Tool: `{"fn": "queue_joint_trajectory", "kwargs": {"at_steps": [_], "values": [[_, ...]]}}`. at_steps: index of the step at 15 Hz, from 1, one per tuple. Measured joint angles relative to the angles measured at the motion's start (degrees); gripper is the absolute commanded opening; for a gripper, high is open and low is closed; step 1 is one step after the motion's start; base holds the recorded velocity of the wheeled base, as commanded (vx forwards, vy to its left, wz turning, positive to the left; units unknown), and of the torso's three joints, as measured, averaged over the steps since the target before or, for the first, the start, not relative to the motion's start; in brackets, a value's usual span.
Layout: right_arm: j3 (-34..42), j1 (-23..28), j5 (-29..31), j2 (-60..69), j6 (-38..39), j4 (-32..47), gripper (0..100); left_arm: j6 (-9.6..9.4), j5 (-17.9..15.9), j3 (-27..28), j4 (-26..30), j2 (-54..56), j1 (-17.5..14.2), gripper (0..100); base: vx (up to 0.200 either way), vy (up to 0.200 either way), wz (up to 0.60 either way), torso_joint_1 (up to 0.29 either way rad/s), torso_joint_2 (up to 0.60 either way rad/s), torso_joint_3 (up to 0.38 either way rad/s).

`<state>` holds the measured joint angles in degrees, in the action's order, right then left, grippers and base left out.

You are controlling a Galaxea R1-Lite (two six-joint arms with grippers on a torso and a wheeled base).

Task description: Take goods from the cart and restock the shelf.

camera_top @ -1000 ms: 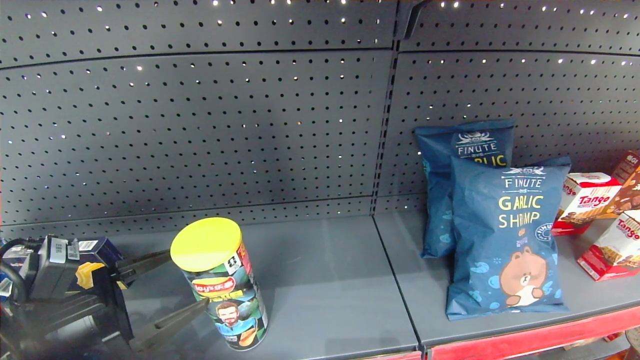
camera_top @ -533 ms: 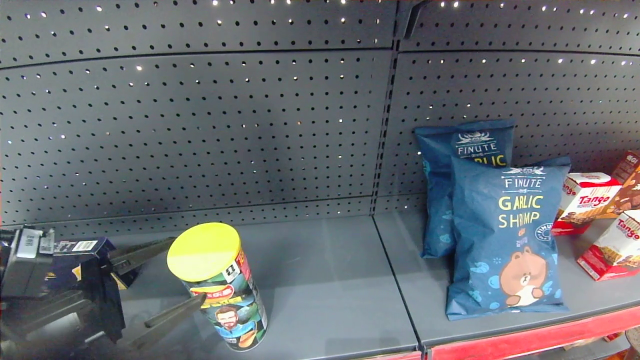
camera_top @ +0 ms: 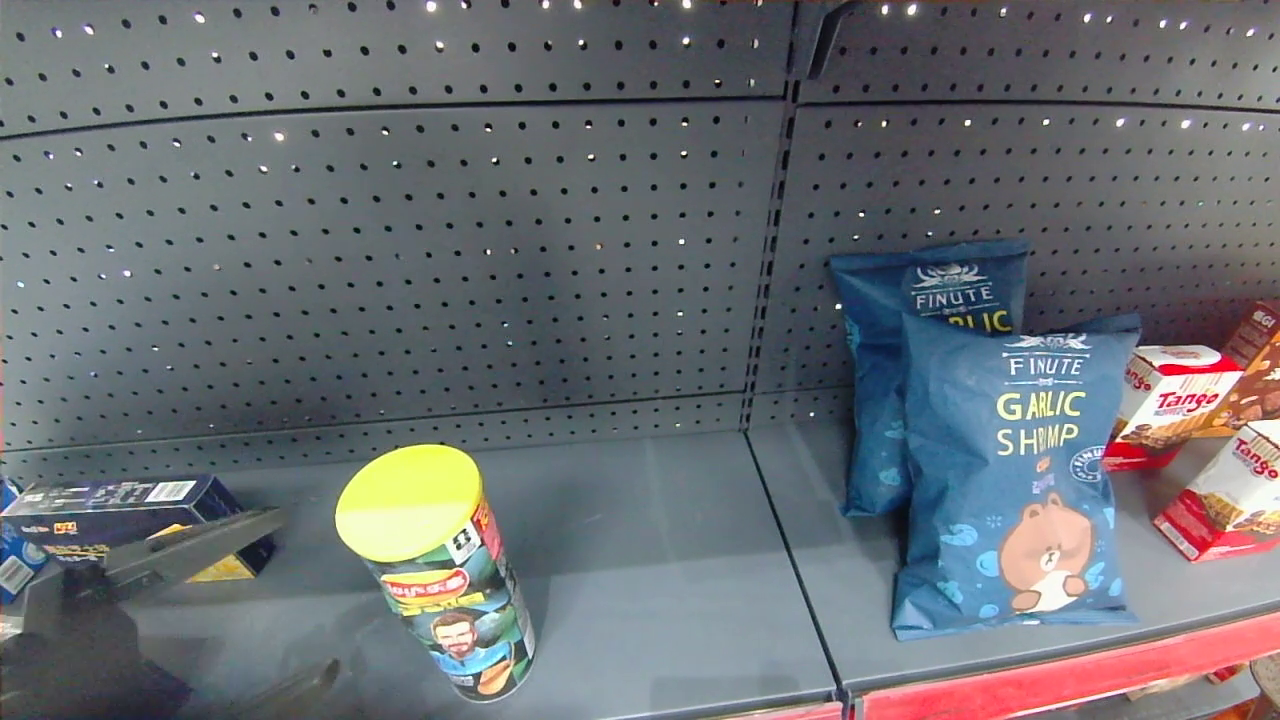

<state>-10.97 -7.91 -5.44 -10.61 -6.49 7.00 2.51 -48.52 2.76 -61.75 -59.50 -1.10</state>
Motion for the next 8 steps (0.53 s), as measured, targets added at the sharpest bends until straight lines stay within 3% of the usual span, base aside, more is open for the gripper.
{"fn": "queue_joint_trajectory", "kwargs": {"at_steps": [3,8], "values": [[0.1,0.4,0.1,1.2,0.0,0.0,0,2.28,2.6,3.0,15.1,12.3,-0.4,100,0.000,0.000,0.00,0.000,0.00,0.000],[0.1,0.4,0.5,3.0,0.0,0.0,0,3.32,7.6,6.6,38.9,34.1,-0.5,100,0.000,0.000,0.00,0.000,0.00,0.000]]}}
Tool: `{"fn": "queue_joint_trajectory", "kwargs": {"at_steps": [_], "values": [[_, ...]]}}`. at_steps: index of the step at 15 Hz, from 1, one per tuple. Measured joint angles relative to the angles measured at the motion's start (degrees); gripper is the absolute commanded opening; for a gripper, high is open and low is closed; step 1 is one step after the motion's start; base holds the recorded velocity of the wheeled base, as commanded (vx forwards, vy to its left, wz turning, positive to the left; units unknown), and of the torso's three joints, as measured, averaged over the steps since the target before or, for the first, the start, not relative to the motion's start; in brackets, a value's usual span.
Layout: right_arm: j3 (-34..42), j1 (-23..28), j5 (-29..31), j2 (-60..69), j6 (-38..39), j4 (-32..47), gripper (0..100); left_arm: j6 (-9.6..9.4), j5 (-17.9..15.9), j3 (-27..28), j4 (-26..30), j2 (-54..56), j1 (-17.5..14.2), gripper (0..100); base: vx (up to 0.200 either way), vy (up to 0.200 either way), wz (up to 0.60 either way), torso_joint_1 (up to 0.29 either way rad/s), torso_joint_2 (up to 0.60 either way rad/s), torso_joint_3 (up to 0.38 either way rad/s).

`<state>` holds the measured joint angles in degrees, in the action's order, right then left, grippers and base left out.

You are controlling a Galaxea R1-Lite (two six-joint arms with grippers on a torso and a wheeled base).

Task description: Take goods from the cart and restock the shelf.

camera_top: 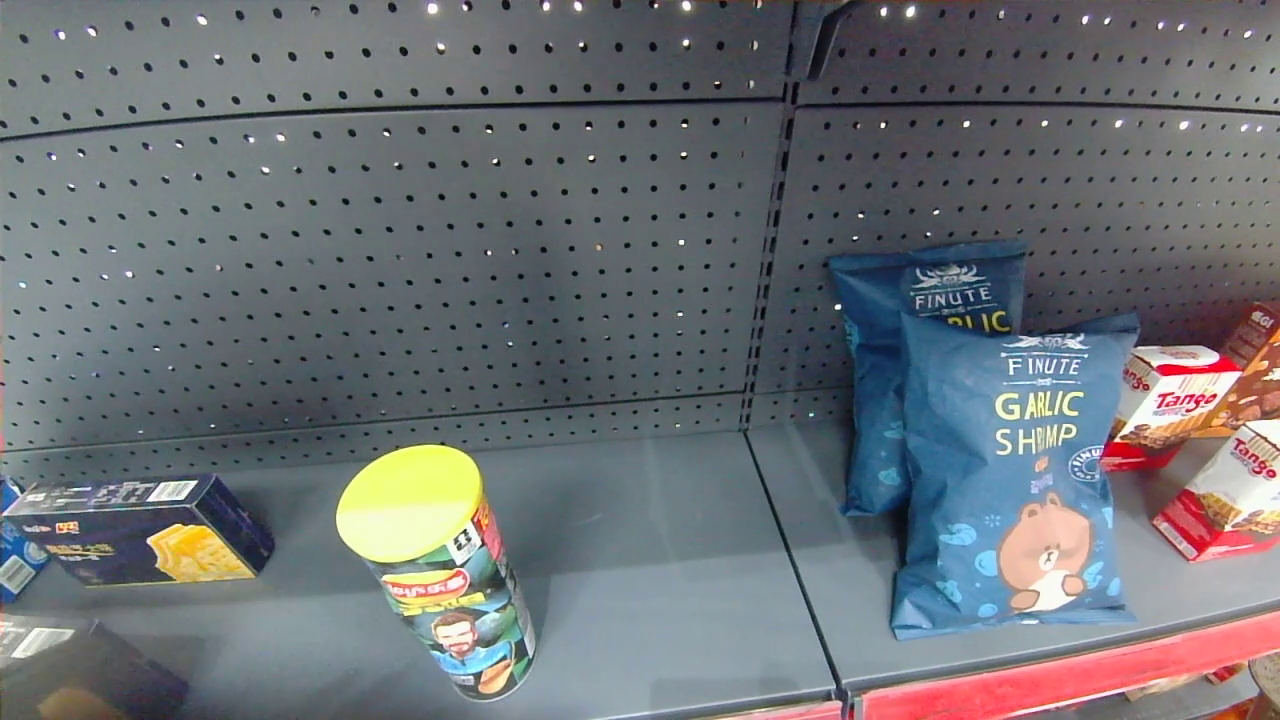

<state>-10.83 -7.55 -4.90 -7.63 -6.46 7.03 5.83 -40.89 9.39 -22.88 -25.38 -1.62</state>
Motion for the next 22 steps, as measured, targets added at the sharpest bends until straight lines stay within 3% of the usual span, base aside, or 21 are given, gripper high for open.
{"fn": "queue_joint_trajectory", "kwargs": {"at_steps": [3,4,6,9,11,13,14,15,16,22], "values": [[0.1,0.0,0.1,1.2,0.0,0.0,0,1.15,3.0,0.5,10.8,12.3,0.0,100,0.000,0.000,0.00,0.000,0.00,0.000],[0.1,0.0,0.1,1.5,0.0,-0.1,0,0.88,5.6,0.5,12.9,15.6,0.0,100,0.000,0.000,0.00,0.000,0.00,0.000],[0.0,-0.1,0.0,1.8,0.0,-0.3,0,-2.11,10.9,0.1,15.2,19.4,0.1,100,0.000,0.000,0.00,0.000,0.00,0.000],[-0.5,-0.1,0.0,2.0,0.0,-0.5,0,-7.24,20.9,-3.8,16.2,21.6,0.1,100,0.000,0.000,0.00,0.000,0.00,0.000],[-0.8,-0.2,0.0,2.0,0.0,-0.6,0,-9.16,29.0,-7.1,17.2,22.5,0.4,100,0.000,0.000,0.00,0.000,0.00,0.000],[-1.0,-0.2,0.0,2.0,0.0,-0.6,0,-9.76,36.9,-8.8,20.9,24.2,1.2,100,0.000,0.000,0.00,0.000,0.00,0.000],[-1.1,-0.2,-0.1,2.0,0.0,-0.5,0,-9.35,38.5,-9.0,21.5,24.6,1.4,100,0.000,0.000,0.00,0.000,0.00,0.000],[-1.4,-0.2,-0.2,2.1,0.0,-0.5,0,-7.72,43.0,-9.2,22.4,24.9,1.4,100,0.000,0.000,0.00,0.000,0.00,0.000],[-1.7,-0.2,-0.4,2.1,-0.1,-0.5,0,-6.84,44.8,-9.3,22.9,25.1,1.5,100,0.000,0.000,0.00,0.000,0.00,0.000],[-9.3,-3.5,-4.8,-3.0,-0.1,-0.4,0,-6.36,45.1,-9.4,22.9,25.4,1.5,100,0.000,0.000,0.00,0.000,0.00,0.000]]}}
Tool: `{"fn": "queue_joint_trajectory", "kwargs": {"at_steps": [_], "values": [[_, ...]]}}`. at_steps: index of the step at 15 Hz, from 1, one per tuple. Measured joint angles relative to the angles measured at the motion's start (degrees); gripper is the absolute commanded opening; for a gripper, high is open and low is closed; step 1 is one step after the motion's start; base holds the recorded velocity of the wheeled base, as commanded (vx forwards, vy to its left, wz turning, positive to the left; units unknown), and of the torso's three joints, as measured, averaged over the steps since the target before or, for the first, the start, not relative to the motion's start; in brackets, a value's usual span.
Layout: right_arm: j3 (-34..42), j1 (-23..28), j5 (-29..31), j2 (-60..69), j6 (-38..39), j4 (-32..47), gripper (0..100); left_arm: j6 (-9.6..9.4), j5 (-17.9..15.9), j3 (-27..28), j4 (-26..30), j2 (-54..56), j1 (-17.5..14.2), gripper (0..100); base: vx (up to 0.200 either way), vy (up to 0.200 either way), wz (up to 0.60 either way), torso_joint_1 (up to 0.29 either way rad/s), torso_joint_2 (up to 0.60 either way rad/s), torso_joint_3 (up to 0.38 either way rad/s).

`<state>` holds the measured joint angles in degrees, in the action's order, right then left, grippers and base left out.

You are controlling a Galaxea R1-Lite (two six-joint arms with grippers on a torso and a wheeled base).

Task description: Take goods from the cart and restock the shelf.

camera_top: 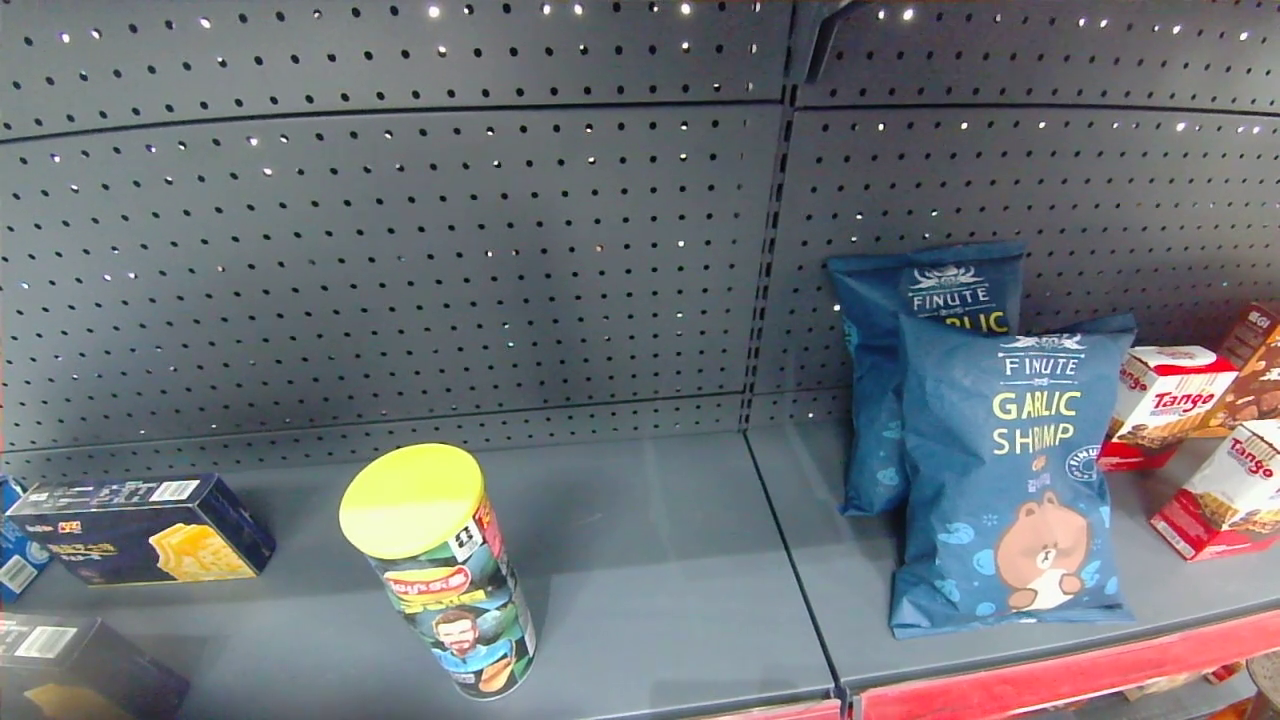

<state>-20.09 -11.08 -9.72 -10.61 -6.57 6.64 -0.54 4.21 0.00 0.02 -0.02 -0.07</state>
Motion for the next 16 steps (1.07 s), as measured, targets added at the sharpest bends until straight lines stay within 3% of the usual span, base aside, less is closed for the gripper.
{"fn": "queue_joint_trajectory", "kwargs": {"at_steps": [6,10,13,16], "values": [[-9.6,-3.4,-5.4,-16.3,-0.2,-2.0,0,0.00,0.0,0.0,0.0,0.0,0.0,100,0.000,0.000,0.00,0.000,0.00,0.000],[-12.3,-9.0,-5.1,-29.4,-0.2,-9.9,0,0.00,0.0,0.0,0.0,0.0,0.0,100,0.000,0.000,0.00,0.000,0.00,0.000],[-13.8,-14.1,-1.6,-40.1,0.5,-18.2,0,0.00,0.0,0.0,0.0,0.0,0.0,100,0.000,0.000,0.00,0.000,0.00,0.000],[-17.0,-21.5,9.2,-51.9,2.8,-25.9,0,0.00,0.0,0.0,0.0,0.0,0.0,100,0.000,0.000,0.00,0.000,0.00,0.000]]}}
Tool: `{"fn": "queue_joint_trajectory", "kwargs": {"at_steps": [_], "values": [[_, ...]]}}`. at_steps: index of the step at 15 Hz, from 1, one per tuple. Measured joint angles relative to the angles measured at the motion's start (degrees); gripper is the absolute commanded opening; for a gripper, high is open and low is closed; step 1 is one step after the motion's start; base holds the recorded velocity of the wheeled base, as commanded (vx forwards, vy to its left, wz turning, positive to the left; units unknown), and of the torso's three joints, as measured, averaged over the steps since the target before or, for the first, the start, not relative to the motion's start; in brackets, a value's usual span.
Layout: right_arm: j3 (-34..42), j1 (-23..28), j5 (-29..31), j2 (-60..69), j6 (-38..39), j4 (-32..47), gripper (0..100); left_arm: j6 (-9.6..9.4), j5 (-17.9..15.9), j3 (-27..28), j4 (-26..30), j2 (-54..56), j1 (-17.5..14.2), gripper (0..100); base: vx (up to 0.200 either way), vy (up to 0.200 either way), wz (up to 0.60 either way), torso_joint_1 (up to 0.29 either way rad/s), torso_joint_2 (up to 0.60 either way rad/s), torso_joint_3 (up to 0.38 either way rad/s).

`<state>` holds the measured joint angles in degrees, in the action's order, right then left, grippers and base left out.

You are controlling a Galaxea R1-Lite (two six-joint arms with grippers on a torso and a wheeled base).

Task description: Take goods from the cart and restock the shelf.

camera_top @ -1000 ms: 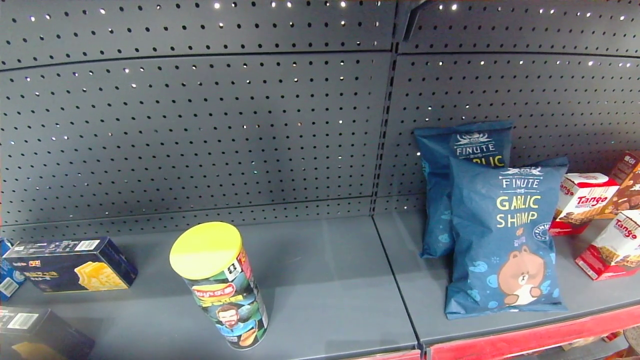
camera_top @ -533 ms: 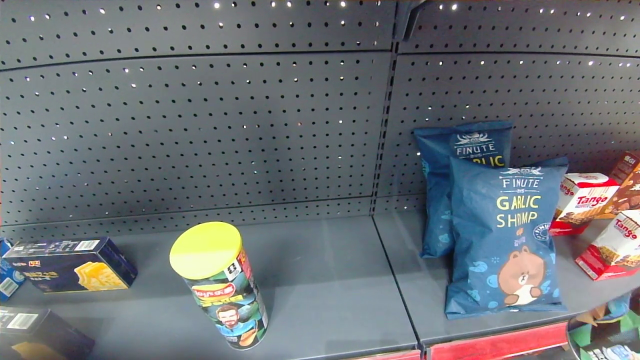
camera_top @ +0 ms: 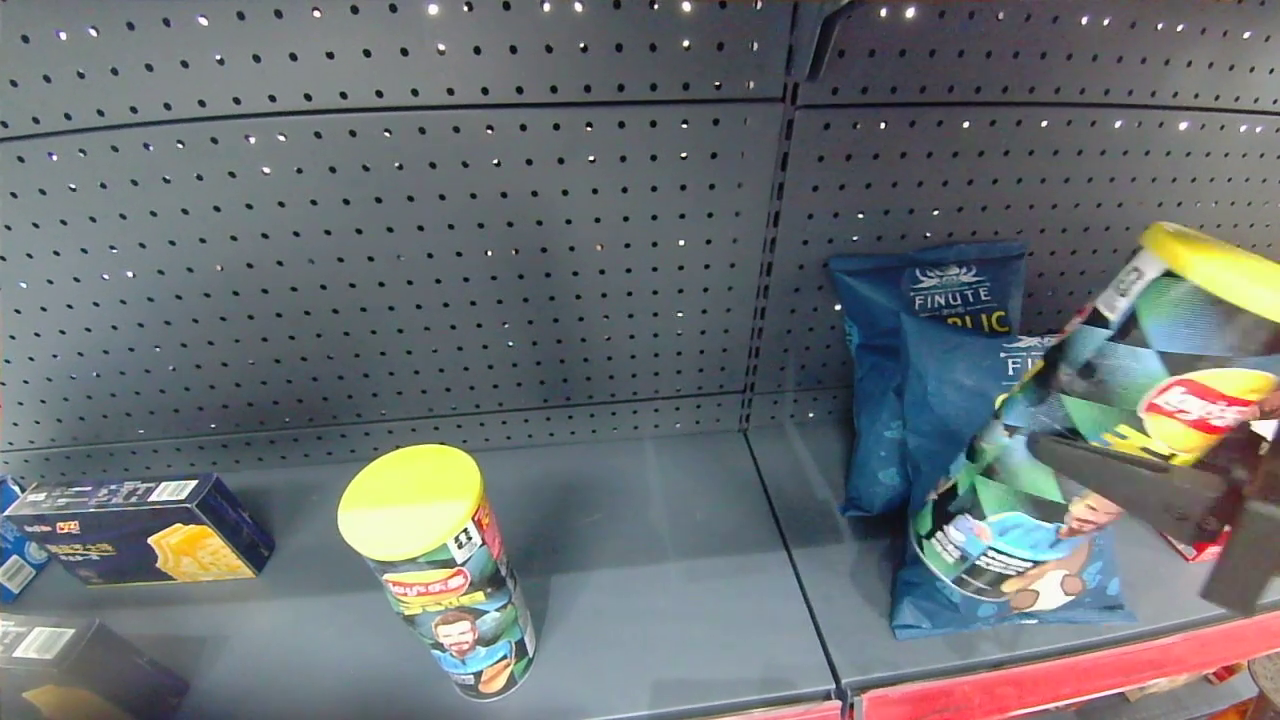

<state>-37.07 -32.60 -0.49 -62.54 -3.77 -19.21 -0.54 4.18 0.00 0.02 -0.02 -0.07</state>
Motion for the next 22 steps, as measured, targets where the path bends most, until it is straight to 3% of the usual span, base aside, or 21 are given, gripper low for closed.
{"fn": "queue_joint_trajectory", "kwargs": {"at_steps": [3,13,17,22], "values": [[-5.2,-6.3,9.4,-8.9,0.7,-1.9,0,0.00,0.0,0.0,0.0,0.0,0.0,100,0.000,0.000,0.00,0.000,0.00,0.000],[-8.6,-12.3,9.7,-16.2,0.6,-0.9,0,0.00,0.0,0.0,0.0,0.0,0.0,100,0.000,0.000,0.00,0.000,0.00,0.000],[-10.9,-13.1,9.3,-19.0,1.1,-1.1,0,0.00,0.0,0.0,0.0,0.0,0.0,100,0.000,0.000,0.45,0.002,0.00,0.002],[-12.4,-13.2,9.1,-21.4,1.1,-1.3,0,0.02,0.0,0.0,0.0,0.0,0.0,100,0.000,0.000,0.00,0.000,0.00,0.000]]}}
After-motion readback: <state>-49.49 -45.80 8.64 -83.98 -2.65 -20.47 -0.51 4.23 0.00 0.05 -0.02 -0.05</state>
